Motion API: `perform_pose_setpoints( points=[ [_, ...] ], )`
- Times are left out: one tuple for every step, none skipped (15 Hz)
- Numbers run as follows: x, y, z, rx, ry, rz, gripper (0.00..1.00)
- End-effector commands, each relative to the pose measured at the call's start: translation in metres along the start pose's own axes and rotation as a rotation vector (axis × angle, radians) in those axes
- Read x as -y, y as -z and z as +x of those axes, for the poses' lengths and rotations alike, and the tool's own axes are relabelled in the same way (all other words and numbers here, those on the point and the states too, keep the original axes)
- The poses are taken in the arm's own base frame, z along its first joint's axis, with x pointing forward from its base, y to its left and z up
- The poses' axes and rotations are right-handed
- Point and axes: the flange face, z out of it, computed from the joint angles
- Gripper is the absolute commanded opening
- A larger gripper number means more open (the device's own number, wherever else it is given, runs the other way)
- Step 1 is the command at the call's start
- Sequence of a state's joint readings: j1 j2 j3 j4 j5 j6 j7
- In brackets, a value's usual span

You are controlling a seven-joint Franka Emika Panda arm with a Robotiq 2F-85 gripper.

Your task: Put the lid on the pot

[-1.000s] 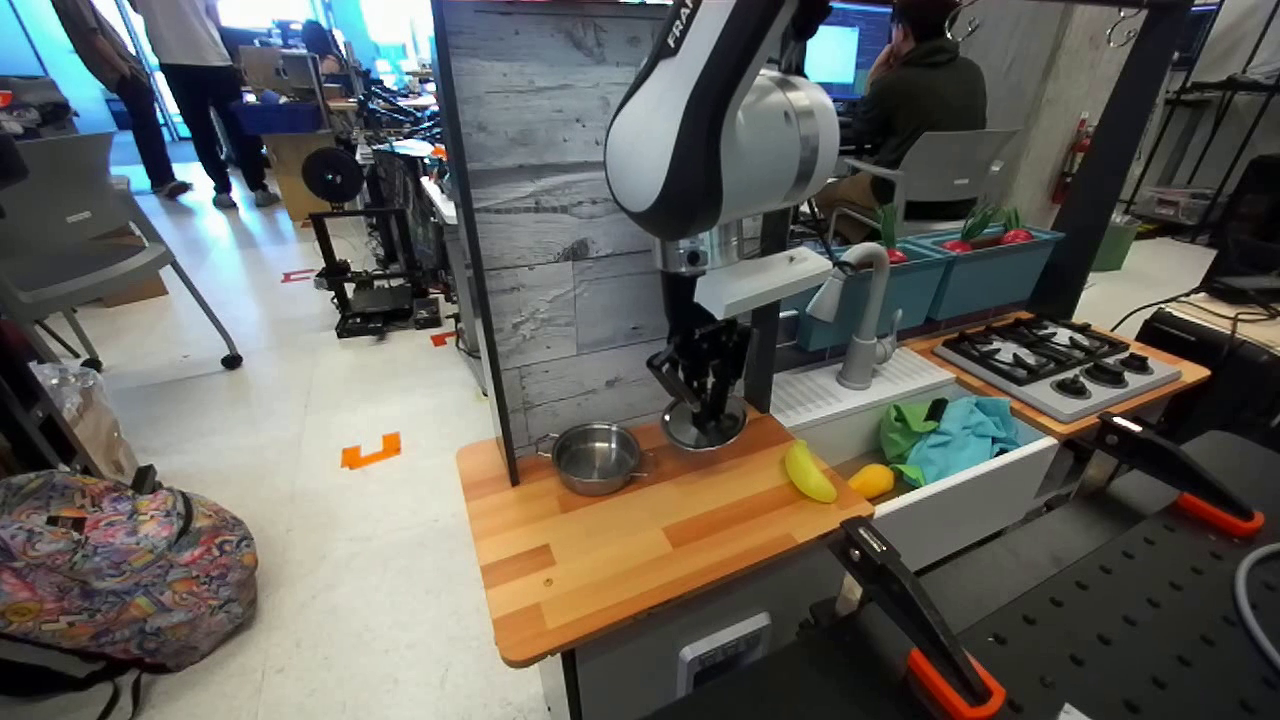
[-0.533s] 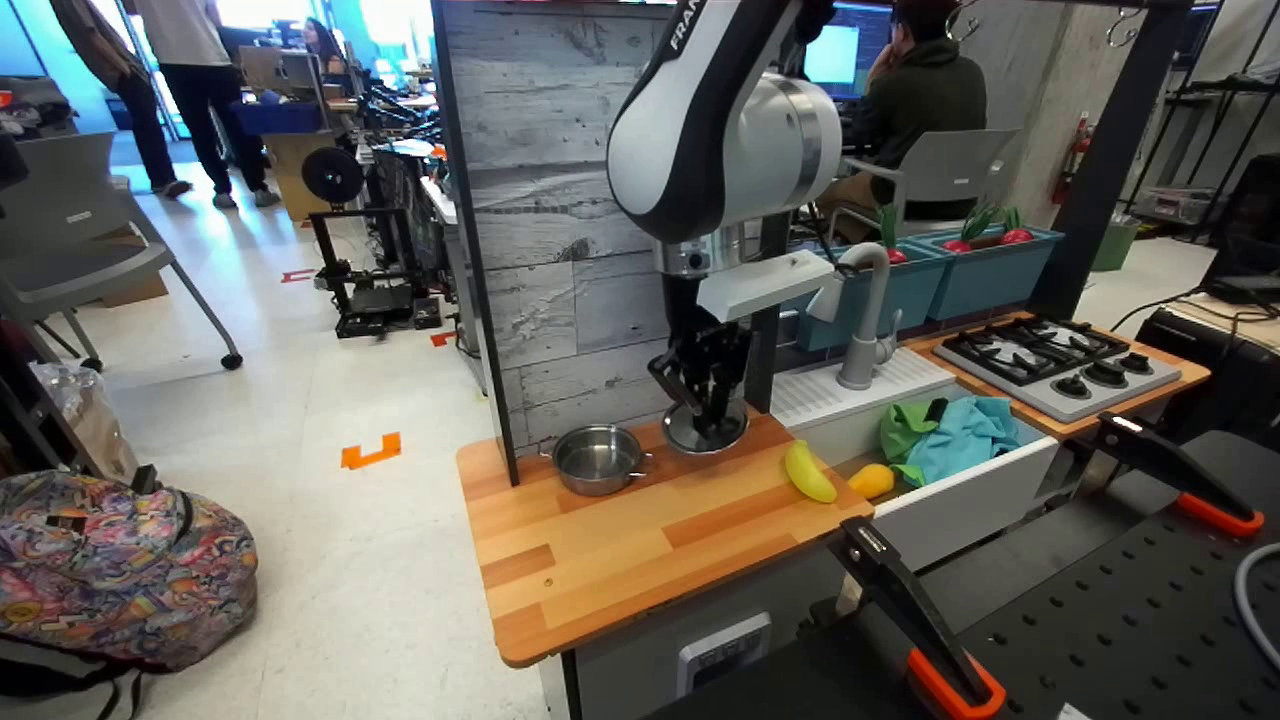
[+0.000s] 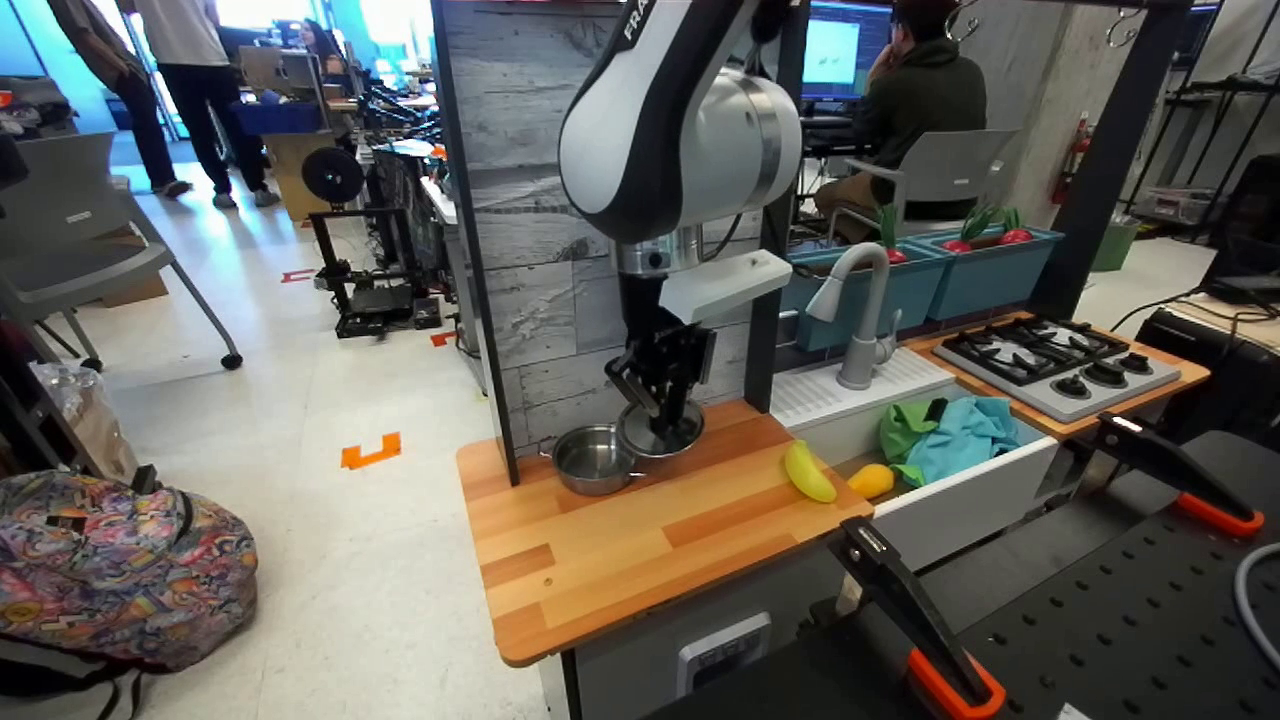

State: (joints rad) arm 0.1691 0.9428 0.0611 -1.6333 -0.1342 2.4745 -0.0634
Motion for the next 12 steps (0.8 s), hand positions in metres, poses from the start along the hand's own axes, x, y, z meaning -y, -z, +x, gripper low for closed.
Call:
perform_pose_setpoints(
  points=[
    [0.011,-0.009,0.018,-0.042,0.069,0.003,0.06],
    [0.014,-0.012,0.019,-0.043,0.085,0.008,0.06],
    [0.016,-0.016,0.021,-0.049,0.102,0.013,0.06],
    [0.018,-0.020,0.022,-0.051,0.119,0.017,0.06],
    [0.021,-0.025,0.024,-0.056,0.141,0.019,0.06],
    [0.023,-0.028,0.025,-0.065,0.155,0.019,0.06],
    [0.027,-0.033,0.025,-0.075,0.179,0.013,0.06],
    [0.031,-0.037,0.027,-0.097,0.198,-0.003,0.06],
    [0.035,-0.041,0.027,-0.120,0.218,-0.015,0.06],
    [0.037,-0.040,0.028,-0.144,0.231,-0.025,0.06],
    [0.041,-0.040,0.027,-0.160,0.242,-0.034,0.06],
    [0.043,-0.040,0.027,-0.177,0.254,-0.040,0.06]
  ],
)
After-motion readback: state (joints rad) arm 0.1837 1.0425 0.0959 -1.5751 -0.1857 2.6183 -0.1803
